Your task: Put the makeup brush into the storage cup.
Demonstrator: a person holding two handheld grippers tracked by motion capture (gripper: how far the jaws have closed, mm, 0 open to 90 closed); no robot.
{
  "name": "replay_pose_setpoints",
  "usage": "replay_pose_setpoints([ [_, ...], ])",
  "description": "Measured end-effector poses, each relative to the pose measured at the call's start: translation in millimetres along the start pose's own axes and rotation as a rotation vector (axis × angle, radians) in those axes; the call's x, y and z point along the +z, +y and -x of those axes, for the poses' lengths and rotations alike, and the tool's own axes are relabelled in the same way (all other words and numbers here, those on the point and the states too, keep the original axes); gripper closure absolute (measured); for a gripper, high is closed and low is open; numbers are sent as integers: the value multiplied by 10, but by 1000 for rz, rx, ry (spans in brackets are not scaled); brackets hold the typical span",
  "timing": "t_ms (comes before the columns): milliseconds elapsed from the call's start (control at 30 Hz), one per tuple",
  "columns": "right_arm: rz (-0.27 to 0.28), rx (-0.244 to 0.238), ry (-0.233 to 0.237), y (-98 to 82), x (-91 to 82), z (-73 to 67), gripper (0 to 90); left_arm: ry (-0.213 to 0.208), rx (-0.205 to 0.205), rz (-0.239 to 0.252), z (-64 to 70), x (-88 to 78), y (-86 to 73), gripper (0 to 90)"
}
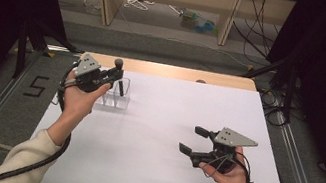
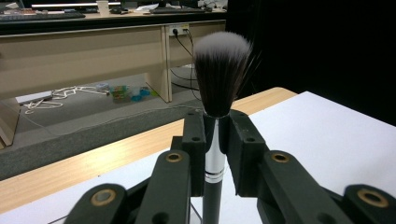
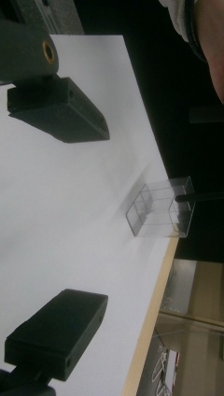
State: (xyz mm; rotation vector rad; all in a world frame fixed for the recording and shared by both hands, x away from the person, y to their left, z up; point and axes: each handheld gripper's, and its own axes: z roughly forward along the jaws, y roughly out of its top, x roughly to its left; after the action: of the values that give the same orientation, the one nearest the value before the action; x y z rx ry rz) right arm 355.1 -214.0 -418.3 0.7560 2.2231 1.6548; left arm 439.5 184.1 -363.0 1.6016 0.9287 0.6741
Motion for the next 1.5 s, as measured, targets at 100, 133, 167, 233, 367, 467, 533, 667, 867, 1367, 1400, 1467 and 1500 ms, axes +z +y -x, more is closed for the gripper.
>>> replay_pose_setpoints([
  [100, 0, 0, 0, 1, 1, -1, 183, 2, 2, -2, -2, 5, 4, 780],
  [133, 0, 0, 0, 0, 2, -1, 184, 2, 3, -2, -4, 6, 7, 780],
  [167, 0, -1, 0, -1, 3, -1, 183, 2, 3, -1, -4, 8, 9, 780],
  [233, -5, -2, 4, 0, -1, 1, 183, 1, 1, 1, -5, 13, 14, 780],
  [367, 0, 0, 1, -1, 3, 1, 183, -1, -5, 2, -8, 29, 8, 780],
  [467, 0, -1, 0, -1, 3, 0, 183, -2, 2, 2, -17, 36, 7, 780],
  [533, 0, -1, 1, -1, 3, 0, 184, -1, 2, 3, -22, 38, 9, 780],
  [667, 0, 2, 0, -2, 5, 0, 183, 2, 3, 3, -30, 40, 17, 780],
  [867, -3, 2, 5, -3, 6, 2, 184, -5, 5, 10, -37, 67, 17, 780],
  [1367, -14, 20, 10, -3, 2, -8, 183, -5, 8, 10, -49, 94, 29, 780],
  [1400, -2, 23, 17, -7, 10, -9, 184, -5, 9, 10, -51, 97, 29, 779],
  [1467, -4, 5, 6, -3, 5, 1, 183, -4, 9, 10, -55, 102, 29, 780],
  [1500, -2, 3, 4, -3, 6, 3, 183, -2, 14, 8, -61, 103, 30, 779],
])
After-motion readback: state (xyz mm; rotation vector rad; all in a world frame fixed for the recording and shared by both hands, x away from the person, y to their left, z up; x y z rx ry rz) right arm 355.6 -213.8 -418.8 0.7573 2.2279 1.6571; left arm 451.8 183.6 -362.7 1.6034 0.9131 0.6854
